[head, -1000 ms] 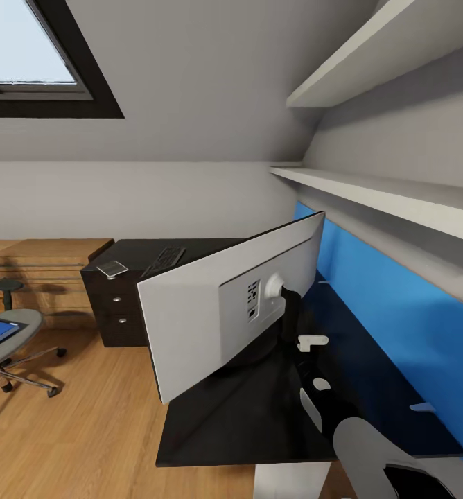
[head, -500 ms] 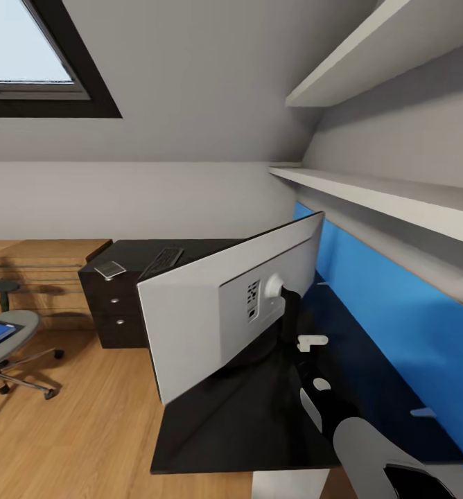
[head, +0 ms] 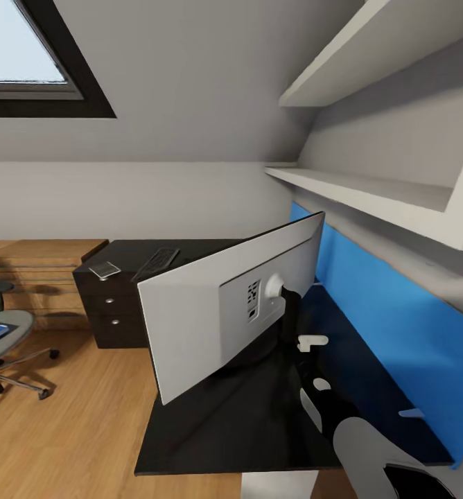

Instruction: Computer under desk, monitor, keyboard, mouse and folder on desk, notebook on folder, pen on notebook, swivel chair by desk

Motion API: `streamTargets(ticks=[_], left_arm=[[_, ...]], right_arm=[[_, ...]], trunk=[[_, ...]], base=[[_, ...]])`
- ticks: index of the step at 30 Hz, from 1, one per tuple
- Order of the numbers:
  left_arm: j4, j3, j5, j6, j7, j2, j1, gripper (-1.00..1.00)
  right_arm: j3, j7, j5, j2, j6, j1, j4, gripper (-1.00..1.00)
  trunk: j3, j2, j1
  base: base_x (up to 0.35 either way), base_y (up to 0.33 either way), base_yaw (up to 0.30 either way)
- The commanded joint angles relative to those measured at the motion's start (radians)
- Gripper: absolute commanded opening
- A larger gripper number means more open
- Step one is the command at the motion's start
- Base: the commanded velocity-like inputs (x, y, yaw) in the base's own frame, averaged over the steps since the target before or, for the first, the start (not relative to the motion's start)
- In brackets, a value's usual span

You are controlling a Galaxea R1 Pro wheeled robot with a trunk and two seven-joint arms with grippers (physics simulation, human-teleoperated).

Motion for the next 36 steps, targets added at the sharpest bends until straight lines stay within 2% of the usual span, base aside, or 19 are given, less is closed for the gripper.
streamTargets(ticks=[1, 8, 11, 16, 36], left_arm=[[-0.002, 0.003, 0.007, 0.006, -0.001, -0.001, 0.0, 1.0], [-0.001, 0.003, 0.009, 0.002, -0.002, -0.001, 0.0, 1.0], [0.003, 0.003, 0.009, -0.033, -0.004, -0.001, 0.0, 1.0], [0.012, 0.003, 0.009, -0.044, -0.002, -0.001, 0.0, 1.0], [0.013, 0.003, 0.009, -0.046, 0.0, -0.001, 0.0, 1.0]], right_arm=[[0.006, -0.007, -0.002, 0.0, -0.003, -0.001, 0.003, -1.0], [0.006, -0.007, -0.002, 0.0, -0.003, 0.0, 0.004, -1.0], [0.006, -0.007, -0.002, 0.001, -0.004, -0.001, 0.004, -1.0], [0.006, -0.007, -0.002, 0.001, -0.004, -0.001, 0.004, -1.0], [0.006, -0.009, -0.002, 0.001, -0.003, 0.0, 0.004, -1.0]], trunk=[[-0.001, -0.001, 0.0], [-0.001, -0.001, 0.0], [-0.001, -0.001, 0.0], [-0.001, -0.001, 0.0], [-0.001, -0.001, 0.0]], base=[[0.0, -0.126, 0.0], [0.114, -0.148, 0.0], [0.285, -0.031, 0.0], [0.254, -0.005, 0.0], [0.012, -0.028, 0.0]])
